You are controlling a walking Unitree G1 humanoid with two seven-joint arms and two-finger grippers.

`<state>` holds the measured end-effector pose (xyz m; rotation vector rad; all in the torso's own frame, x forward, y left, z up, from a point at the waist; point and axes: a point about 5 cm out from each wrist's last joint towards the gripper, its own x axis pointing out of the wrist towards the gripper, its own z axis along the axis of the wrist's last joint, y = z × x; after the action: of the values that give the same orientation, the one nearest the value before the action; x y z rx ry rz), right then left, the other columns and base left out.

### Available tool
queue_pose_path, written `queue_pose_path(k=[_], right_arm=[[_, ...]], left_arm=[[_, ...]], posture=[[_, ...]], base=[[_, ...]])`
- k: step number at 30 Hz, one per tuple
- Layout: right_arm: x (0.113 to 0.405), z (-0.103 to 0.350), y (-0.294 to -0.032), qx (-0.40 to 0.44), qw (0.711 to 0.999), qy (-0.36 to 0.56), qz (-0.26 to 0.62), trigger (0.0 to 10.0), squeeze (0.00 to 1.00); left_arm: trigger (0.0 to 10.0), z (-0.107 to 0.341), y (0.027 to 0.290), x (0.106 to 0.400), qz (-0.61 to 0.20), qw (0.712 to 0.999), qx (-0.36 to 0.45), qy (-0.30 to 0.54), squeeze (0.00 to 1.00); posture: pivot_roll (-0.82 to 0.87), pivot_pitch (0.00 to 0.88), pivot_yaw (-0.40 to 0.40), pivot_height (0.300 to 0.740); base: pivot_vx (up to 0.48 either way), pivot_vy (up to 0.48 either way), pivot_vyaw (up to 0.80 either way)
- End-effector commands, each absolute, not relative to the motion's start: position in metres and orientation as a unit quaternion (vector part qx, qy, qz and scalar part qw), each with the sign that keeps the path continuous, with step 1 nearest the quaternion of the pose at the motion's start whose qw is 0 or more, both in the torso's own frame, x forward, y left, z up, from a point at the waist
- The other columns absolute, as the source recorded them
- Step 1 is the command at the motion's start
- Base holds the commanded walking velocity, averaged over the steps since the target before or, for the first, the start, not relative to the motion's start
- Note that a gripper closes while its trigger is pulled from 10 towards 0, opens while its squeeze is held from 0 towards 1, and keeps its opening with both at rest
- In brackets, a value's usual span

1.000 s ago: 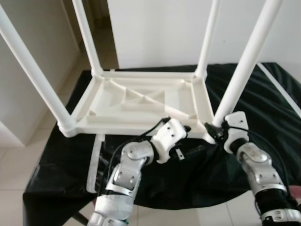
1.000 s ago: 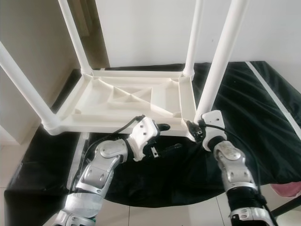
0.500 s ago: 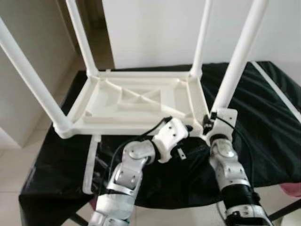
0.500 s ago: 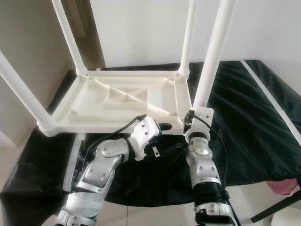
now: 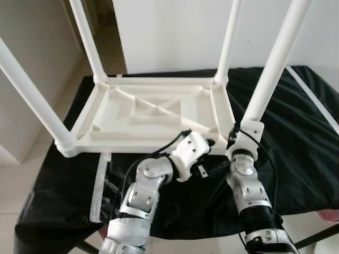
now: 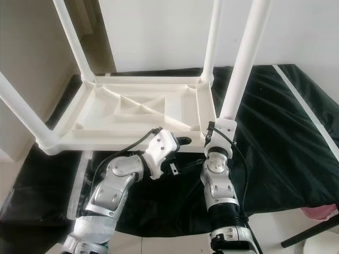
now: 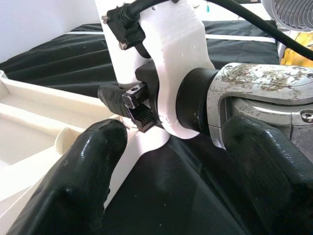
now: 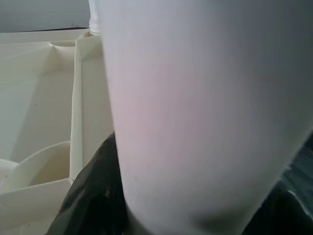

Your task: Building children table

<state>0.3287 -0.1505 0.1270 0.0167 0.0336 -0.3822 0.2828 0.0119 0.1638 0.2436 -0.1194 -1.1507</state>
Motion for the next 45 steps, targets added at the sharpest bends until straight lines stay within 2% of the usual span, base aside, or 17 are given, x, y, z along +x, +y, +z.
queue_pose_path(k=[1, 4, 5, 10, 14, 20, 21, 24, 27, 29, 35, 45], right_arm=[[0.325, 0.111, -0.143, 0.003, 0.981, 0.060, -0.185, 10.0, 0.00], [0.324, 0.111, -0.143, 0.003, 0.980, 0.058, -0.188, 10.0, 0.00], [0.324, 0.112, -0.143, 0.002, 0.981, 0.055, -0.187, 10.0, 1.00], [0.324, 0.112, -0.143, 0.002, 0.981, 0.054, -0.186, 10.0, 1.00], [0.320, 0.121, -0.156, -0.026, 0.985, 0.004, -0.169, 10.0, 1.00], [0.314, 0.119, -0.161, -0.033, 0.989, -0.008, -0.142, 10.0, 1.00], [0.312, 0.118, -0.165, -0.030, 0.992, -0.009, -0.121, 10.0, 0.00], [0.311, 0.117, -0.167, -0.028, 0.994, -0.010, -0.107, 10.0, 0.00], [0.312, 0.118, -0.175, -0.027, 0.998, -0.018, -0.051, 10.0, 0.00], [0.312, 0.118, -0.175, -0.027, 0.998, -0.018, -0.051, 10.0, 0.00], [0.322, 0.126, -0.188, -0.062, 0.992, -0.024, 0.110, 10.0, 0.00], [0.329, 0.139, -0.196, -0.093, 0.978, -0.037, 0.182, 10.0, 0.00]], left_arm=[[10.0, 0.163, 0.017, 0.289, -0.459, 0.880, 0.107, -0.060, 0.00], [10.0, 0.163, 0.016, 0.289, -0.460, 0.880, 0.107, -0.060, 0.00], [10.0, 0.163, 0.016, 0.289, -0.460, 0.880, 0.107, -0.060, 0.00], [10.0, 0.163, 0.017, 0.289, -0.460, 0.880, 0.107, -0.060, 0.00], [10.0, 0.162, 0.017, 0.288, -0.462, 0.878, 0.108, -0.059, 0.00], [10.0, 0.160, 0.016, 0.287, -0.467, 0.875, 0.111, -0.057, 0.00], [10.0, 0.160, 0.016, 0.287, -0.469, 0.874, 0.111, -0.057, 0.00], [10.0, 0.161, 0.015, 0.287, -0.471, 0.873, 0.111, -0.057, 0.00], [10.0, 0.161, 0.015, 0.287, -0.474, 0.871, 0.113, -0.057, 0.00], [10.0, 0.161, 0.015, 0.287, -0.474, 0.871, 0.113, -0.057, 0.00], [10.0, 0.162, 0.013, 0.287, -0.482, 0.867, 0.116, -0.058, 0.00], [10.0, 0.163, 0.016, 0.287, -0.471, 0.872, 0.115, -0.059, 0.00]], posture=[[-0.02, 0.008, 0.014, 0.740], [-0.02, 0.008, 0.014, 0.740], [-0.02, 0.006, 0.015, 0.740], [-0.02, 0.005, 0.015, 0.740], [-0.03, 0.000, 0.022, 0.740], [-0.03, 0.000, 0.027, 0.740], [-0.04, 0.000, 0.039, 0.740], [-0.04, 0.000, 0.039, 0.740], [-0.05, 0.000, 0.051, 0.740], [-0.05, 0.000, 0.051, 0.740], [-0.06, 0.000, 0.058, 0.740], [-0.03, 0.000, 0.037, 0.740]], base=[[0.000, 0.000, 0.00], [0.000, 0.000, 0.00], [0.000, 0.000, 0.00], [0.000, 0.000, 0.00], [0.000, 0.000, 0.00], [0.000, 0.000, 0.00], [0.000, 0.000, 0.00], [0.000, 0.000, 0.00], [0.000, 0.000, 0.00], [0.000, 0.000, 0.00], [0.000, 0.000, 0.00], [0.000, 0.000, 0.00]])
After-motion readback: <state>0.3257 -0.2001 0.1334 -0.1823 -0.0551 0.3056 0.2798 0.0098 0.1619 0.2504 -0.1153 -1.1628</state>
